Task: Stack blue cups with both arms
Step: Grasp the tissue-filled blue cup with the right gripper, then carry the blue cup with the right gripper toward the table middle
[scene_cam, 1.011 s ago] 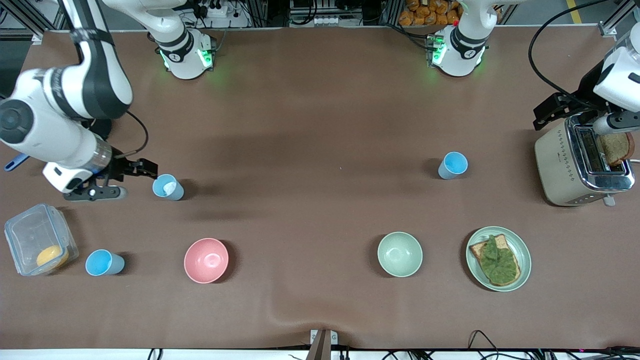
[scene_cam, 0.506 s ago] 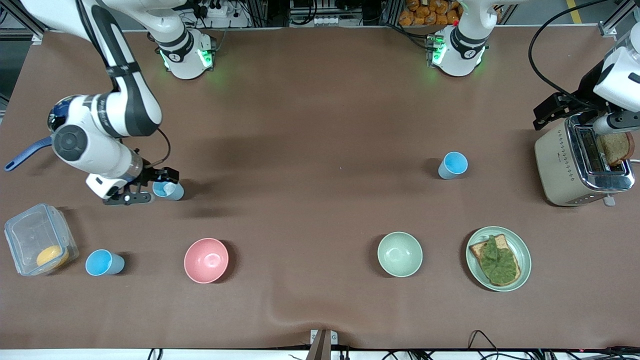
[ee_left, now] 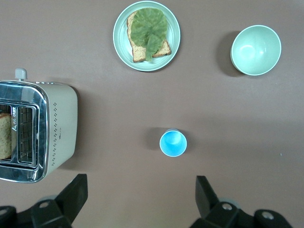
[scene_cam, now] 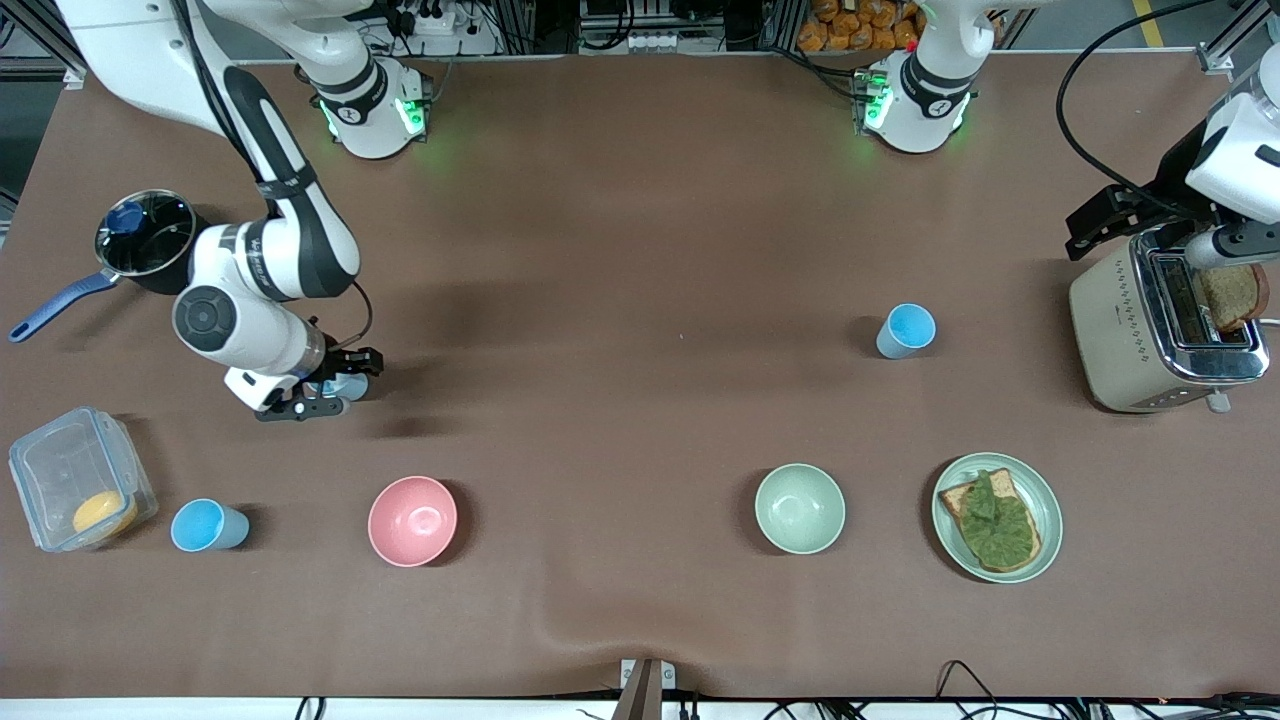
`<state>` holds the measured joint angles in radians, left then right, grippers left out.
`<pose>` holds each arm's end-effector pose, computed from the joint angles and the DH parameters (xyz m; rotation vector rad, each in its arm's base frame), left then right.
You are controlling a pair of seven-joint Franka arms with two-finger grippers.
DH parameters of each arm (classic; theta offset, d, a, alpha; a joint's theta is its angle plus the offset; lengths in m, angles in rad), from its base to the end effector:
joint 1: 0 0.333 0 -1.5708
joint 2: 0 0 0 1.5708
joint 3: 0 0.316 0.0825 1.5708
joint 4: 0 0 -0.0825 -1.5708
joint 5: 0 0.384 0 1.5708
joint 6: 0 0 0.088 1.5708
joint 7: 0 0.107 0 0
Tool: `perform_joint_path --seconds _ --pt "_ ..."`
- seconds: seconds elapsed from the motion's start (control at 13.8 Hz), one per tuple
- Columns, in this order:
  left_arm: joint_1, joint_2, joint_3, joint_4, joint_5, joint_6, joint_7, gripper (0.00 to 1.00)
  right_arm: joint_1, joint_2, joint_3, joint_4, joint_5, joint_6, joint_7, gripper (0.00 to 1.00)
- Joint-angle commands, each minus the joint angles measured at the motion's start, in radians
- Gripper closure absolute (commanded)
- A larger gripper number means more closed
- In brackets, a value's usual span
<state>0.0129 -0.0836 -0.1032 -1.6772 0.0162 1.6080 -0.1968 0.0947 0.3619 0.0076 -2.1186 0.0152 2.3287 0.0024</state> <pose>0.5290 -0.0485 0.6226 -3.1145 -0.1657 -0.0271 0.5578 0.0575 0.2278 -3.1245 -0.1381 0.2386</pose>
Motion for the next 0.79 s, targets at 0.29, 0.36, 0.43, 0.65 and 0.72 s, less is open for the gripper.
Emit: perform_joint_path --seconds 0.29,0.36,0.43,0.65,0.72 --pt "-0.002 -0.008 -0.006 0.013 -0.019 -0.016 -0.012 0.00 -0.013 0.015 -0.006 0.035 0.005 -0.002 -0.053 1.00" --pt "-0.002 -0.008 -0.006 0.014 -0.019 -0.016 -0.012 0.00 -0.010 0.005 -0.006 0.048 0.005 -0.014 -0.051 1.00" --pt "-0.001 -0.008 -0.006 0.013 -0.019 -0.016 -0.012 0.00 -0.003 -0.010 -0.003 0.066 0.005 -0.046 -0.051 1.00" --pt "-0.002 -0.008 -0.006 0.014 -0.019 -0.016 -0.012 0.00 0.043 -0.023 0.024 0.182 0.017 -0.187 -0.018 1.00" --pt "0.001 -0.008 -0.006 0.013 -0.019 -0.016 -0.012 0.00 0.080 -0.018 0.028 0.216 0.038 -0.202 0.049 1.00"
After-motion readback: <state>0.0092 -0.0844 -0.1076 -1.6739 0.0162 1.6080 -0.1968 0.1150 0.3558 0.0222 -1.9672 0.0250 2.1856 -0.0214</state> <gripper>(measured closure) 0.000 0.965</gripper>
